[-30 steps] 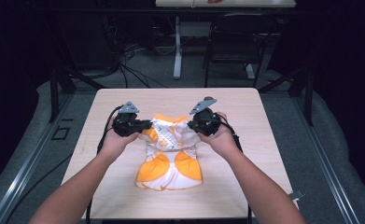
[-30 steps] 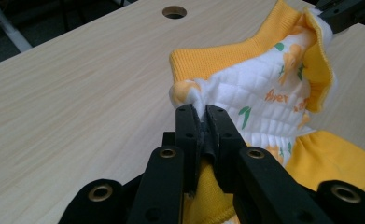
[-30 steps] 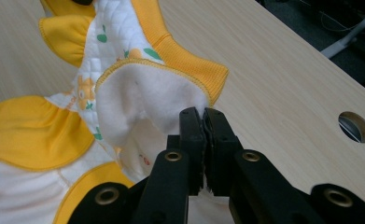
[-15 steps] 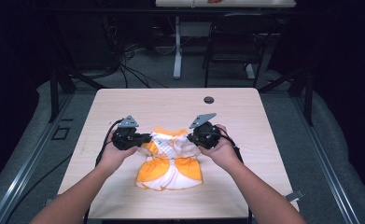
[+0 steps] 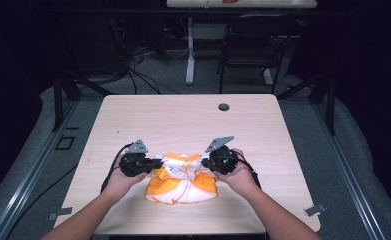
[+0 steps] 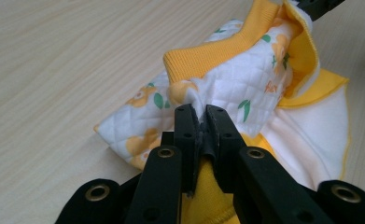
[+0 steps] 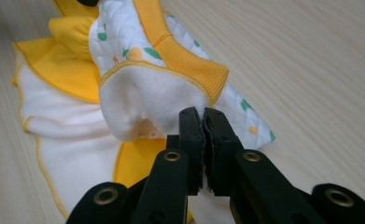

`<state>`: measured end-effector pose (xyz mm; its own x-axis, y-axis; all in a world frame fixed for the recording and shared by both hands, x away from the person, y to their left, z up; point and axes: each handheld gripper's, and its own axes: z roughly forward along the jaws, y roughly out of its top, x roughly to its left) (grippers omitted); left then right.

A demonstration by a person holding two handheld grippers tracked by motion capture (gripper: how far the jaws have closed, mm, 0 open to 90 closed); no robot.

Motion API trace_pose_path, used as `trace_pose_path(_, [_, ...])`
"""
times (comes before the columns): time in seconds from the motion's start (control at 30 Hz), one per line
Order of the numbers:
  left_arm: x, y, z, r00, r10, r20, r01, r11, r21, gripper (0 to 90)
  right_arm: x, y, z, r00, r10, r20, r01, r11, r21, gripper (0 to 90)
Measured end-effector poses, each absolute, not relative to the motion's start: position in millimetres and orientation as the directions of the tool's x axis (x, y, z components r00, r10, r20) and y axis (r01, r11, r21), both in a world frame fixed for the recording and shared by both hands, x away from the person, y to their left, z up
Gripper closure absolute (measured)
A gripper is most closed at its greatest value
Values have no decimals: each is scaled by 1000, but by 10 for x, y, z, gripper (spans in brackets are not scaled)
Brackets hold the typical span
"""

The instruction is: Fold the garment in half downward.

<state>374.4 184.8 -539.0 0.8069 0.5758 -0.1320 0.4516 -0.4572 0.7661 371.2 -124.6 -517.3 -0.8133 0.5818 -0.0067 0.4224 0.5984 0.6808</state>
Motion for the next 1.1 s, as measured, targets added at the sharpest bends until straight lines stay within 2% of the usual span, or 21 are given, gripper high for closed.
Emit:
trace_pose_path(0.2, [3680,1842,-5424,802,575,-161,474,-451,756,799,3640,-1267,-5236,-810,586,20,438,581,686,828])
trace_pose_path(0.27, [3661,1856,-5384,793,585,-169,483,-434,761,736,3619,-1278,-5210,-810,586,34,440,567,696,779])
trace_pose_path(0.47, [3672,1898,-5191,790,593,-157,463,-409,786,653,3594,-1319,-5062,-803,594,50,435,526,730,707])
trace_pose_path(0.6, [3705,1911,-5118,778,610,-148,462,-397,793,692,3612,-1345,-4983,-798,600,52,430,508,746,739])
trace_pose_path(0.63, [3715,1910,-5111,774,616,-149,466,-395,791,725,3633,-1351,-4971,-790,611,46,431,501,750,772])
trace_pose_path(0.67, [3749,1900,-5117,763,630,-145,476,-396,785,769,3674,-1354,-4974,-781,624,42,438,498,748,844])
trace_pose_path(0.7, [3749,1900,-5117,763,630,-145,476,-396,785,797,3674,-1354,-4974,-781,624,42,438,498,748,844])
trace_pose_path(0.73, [3783,1880,-5153,744,650,-155,500,-388,774,826,3737,-1343,-5014,-771,635,45,452,497,741,898])
trace_pose_path(0.83, [3812,1860,-5202,730,663,-165,520,-382,764,891,3780,-1324,-5056,-767,639,48,463,502,730,900])
trace_pose_path(1.1, [3816,1767,-5264,738,648,-188,538,-397,744,899,3833,-1221,-5214,-772,632,71,487,516,704,900])
